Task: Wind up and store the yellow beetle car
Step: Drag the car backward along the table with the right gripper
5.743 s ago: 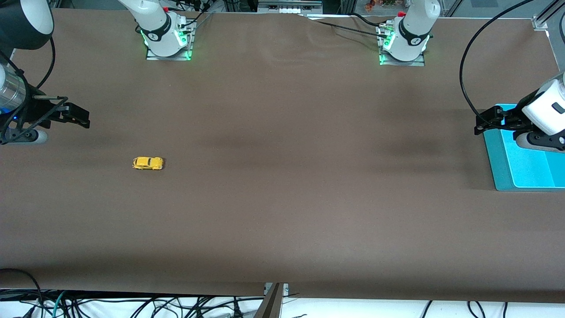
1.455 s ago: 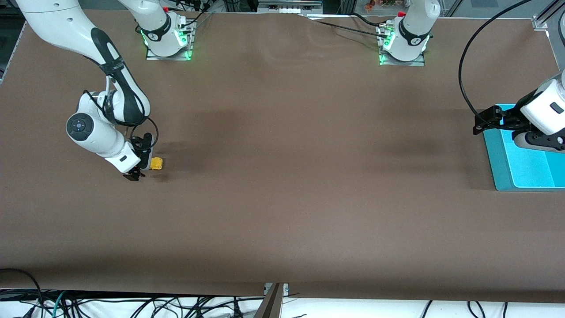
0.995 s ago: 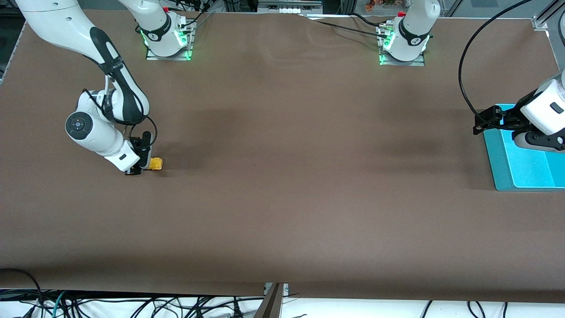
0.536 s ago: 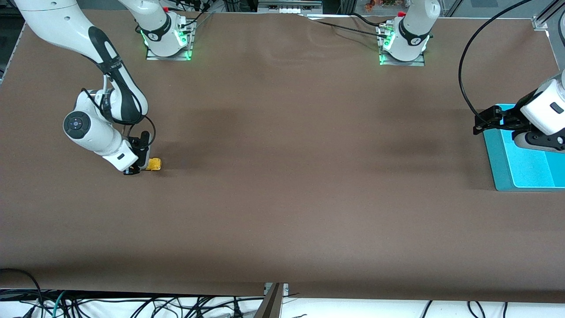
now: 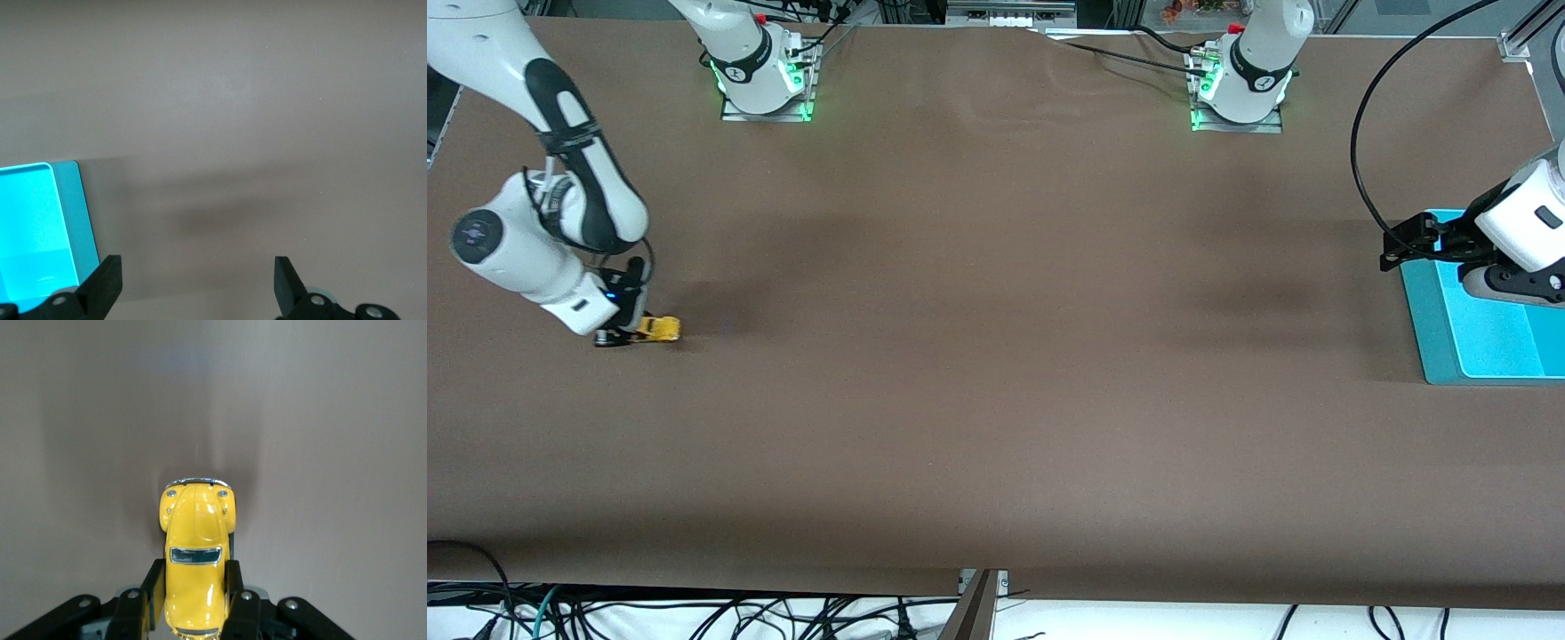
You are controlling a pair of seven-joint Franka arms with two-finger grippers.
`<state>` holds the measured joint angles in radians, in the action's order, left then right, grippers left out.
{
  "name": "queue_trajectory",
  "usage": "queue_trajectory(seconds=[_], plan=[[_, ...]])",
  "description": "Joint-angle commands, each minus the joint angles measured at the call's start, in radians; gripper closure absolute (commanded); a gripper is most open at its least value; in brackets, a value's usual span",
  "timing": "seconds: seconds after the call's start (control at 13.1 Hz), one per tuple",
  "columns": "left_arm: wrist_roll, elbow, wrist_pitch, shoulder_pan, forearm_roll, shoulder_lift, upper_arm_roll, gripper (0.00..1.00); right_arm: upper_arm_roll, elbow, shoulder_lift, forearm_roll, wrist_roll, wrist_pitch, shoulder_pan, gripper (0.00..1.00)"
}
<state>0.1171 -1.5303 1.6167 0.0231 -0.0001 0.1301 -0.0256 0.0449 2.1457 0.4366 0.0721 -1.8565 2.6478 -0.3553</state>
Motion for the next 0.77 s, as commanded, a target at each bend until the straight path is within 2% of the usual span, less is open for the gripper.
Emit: queue_trajectory(seconds=[0.0, 0.23, 0.31, 0.38, 0.46, 0.69], plan=[[-0.013, 0.03, -0.02, -0.002, -0.012, 0.014, 0.0, 0.0, 0.015, 0.002, 0.059, -0.008, -0.07, 0.011, -0.062, 0.79], [-0.013, 0.03, -0.02, -0.002, -0.012, 0.014, -0.001, 0.0, 0.018, 0.0, 0.057, -0.008, -0.07, 0.011, -0.062, 0.79], [-0.013, 0.03, -0.02, -0.002, -0.012, 0.014, -0.001, 0.0, 0.018, 0.0, 0.056, -0.009, -0.069, 0.011, -0.062, 0.7], [-0.013, 0.03, -0.02, -0.002, -0.012, 0.014, 0.001, 0.0, 0.023, -0.001, 0.054, -0.009, -0.067, 0.009, -0.062, 0.26], [-0.013, 0.03, -0.02, -0.002, -0.012, 0.014, 0.001, 0.0, 0.029, -0.019, 0.053, -0.014, -0.067, 0.0, -0.062, 0.0], [-0.013, 0.03, -0.02, -0.002, -0.012, 0.014, -0.001, 0.0, 0.044, -0.076, 0.05, -0.014, -0.067, -0.081, -0.06, 0.0]])
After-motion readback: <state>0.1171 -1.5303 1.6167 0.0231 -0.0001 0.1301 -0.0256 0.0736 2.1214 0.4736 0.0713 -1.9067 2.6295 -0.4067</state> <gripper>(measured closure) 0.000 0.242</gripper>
